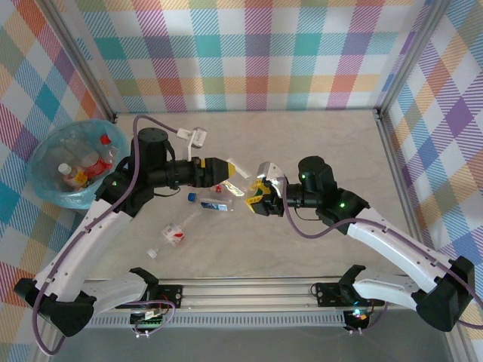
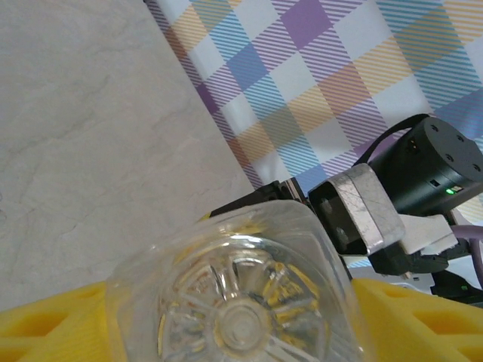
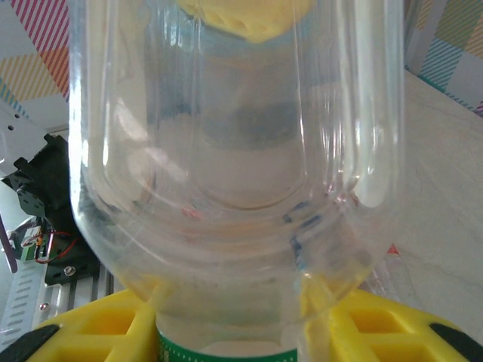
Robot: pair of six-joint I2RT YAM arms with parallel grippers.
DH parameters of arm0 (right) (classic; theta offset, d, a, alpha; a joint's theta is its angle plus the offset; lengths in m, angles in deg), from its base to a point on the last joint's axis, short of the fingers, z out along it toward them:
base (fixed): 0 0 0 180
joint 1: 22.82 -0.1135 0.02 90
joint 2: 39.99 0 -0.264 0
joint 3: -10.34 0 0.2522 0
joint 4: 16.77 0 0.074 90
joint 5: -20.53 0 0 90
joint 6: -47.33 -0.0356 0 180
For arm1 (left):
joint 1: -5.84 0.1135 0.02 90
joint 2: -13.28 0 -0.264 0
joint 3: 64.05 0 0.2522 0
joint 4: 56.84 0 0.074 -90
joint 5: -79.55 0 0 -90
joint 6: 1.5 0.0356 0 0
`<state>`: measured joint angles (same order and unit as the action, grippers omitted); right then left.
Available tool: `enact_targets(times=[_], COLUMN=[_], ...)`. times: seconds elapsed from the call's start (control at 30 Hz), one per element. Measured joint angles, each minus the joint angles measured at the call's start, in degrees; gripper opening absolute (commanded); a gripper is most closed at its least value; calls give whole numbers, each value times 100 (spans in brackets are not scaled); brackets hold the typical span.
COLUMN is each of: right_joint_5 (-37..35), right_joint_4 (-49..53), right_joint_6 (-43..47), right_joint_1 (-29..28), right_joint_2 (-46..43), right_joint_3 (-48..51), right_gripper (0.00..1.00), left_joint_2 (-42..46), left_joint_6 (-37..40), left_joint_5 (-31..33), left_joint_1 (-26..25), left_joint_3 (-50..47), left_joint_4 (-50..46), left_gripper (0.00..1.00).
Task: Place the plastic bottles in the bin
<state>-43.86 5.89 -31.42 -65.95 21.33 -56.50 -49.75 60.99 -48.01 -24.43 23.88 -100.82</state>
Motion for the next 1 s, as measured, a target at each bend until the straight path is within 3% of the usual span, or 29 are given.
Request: enact_targets(times=[0.27, 0.37, 0.53, 0.7, 0.87, 0.9, 1.0], right_joint_5=[-175, -216, -293, -393, -339, -302, -116], right_joint_4=[-20, -26, -35, -107, -369, -420, -511], right_joint_6=[50, 63, 142, 98, -24, -44, -103], right_joint_1=[4, 11, 9, 9, 11, 9, -26], right_joint_2=[2, 4, 11, 13, 85, 127, 350], right_joint_3=[81, 103, 103, 103, 46, 17, -170], right_gripper=[38, 42, 59, 81, 95, 100, 100], left_joint_2=[-114, -164, -166, -164, -162, -162, -162], left_joint_6=[-37, -35, -33, -13, 144, 227, 498], left_joint_5=[-22, -35, 52, 623, 1298, 1425, 1974], left_joint_1=[2, 2, 0, 2, 227, 337, 868], left_joint_3=[2, 2, 2, 155, 879, 1067, 1683], left_joint_4=[15, 22, 20, -164, -684, -828, -1102], left_gripper=[51, 48, 46, 41, 29, 25, 6])
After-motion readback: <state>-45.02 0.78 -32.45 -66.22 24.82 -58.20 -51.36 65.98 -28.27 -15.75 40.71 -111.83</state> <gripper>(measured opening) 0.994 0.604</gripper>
